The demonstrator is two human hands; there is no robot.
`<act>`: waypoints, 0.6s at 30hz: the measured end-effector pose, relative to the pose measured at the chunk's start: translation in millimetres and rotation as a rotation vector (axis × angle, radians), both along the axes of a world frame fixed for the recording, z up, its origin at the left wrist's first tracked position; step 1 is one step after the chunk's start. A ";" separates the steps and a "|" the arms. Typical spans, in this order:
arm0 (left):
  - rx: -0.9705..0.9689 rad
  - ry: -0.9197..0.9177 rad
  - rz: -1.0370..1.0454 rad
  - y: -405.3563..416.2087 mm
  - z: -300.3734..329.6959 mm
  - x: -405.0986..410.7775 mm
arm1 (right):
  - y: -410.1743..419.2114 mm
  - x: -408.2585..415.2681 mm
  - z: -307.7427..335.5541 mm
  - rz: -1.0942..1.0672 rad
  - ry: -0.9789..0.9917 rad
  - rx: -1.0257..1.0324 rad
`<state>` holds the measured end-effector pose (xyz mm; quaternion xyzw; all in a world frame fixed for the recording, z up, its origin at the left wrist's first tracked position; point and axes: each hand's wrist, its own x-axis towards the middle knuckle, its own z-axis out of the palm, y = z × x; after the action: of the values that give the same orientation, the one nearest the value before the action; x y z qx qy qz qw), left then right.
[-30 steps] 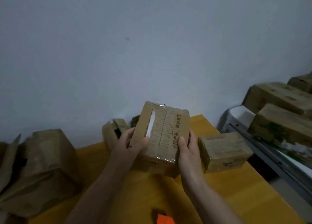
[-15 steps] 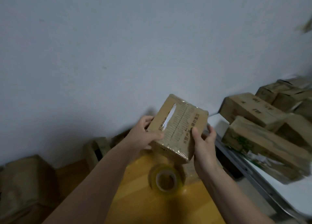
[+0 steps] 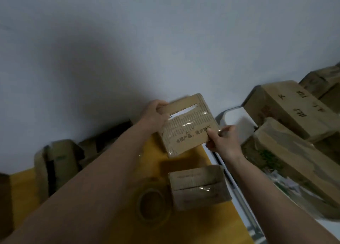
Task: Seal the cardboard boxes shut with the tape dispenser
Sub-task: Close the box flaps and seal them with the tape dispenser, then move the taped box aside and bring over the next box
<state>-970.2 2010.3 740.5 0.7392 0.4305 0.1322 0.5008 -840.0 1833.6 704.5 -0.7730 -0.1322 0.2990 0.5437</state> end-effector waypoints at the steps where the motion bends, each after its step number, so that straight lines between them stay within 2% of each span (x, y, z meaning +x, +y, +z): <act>1: -0.023 0.027 0.033 -4.9 -17.7 1.5 | 2.3 4.5 -14.2 0.042 -0.019 -0.097; 4: 0.021 0.068 0.129 -25.7 -61.1 -9.7 | 3.0 13.8 -45.7 0.238 -0.096 -0.356; 8: -0.140 0.036 0.224 -73.1 -90.2 -53.3 | -23.7 15.3 -54.0 0.332 -0.206 -0.404; 10: -0.173 0.041 0.121 -109.1 -96.4 -85.6 | -57.5 -0.1 -55.1 0.323 -0.311 -0.369; 12: -0.048 0.197 -0.132 -141.9 -104.7 -115.6 | -98.1 -28.8 -60.8 0.354 -0.346 -0.292; 14: 0.175 0.351 -0.359 -167.1 -122.6 -129.4 | -128.3 -59.0 -73.6 0.501 -0.344 -0.323; 16: 0.236 0.396 -0.419 -179.4 -134.4 -119.1 | -131.7 -73.4 -87.6 0.570 -0.423 -0.424; 18: 0.295 0.430 -0.328 -175.2 -141.7 -100.7 | -108.6 -67.6 -97.5 0.506 -0.544 -0.460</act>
<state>-1070.9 1835.1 598.8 0.8746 0.3777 -0.0488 0.3000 -907.6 1724.9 607.0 -0.8677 -0.3860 0.2301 0.2125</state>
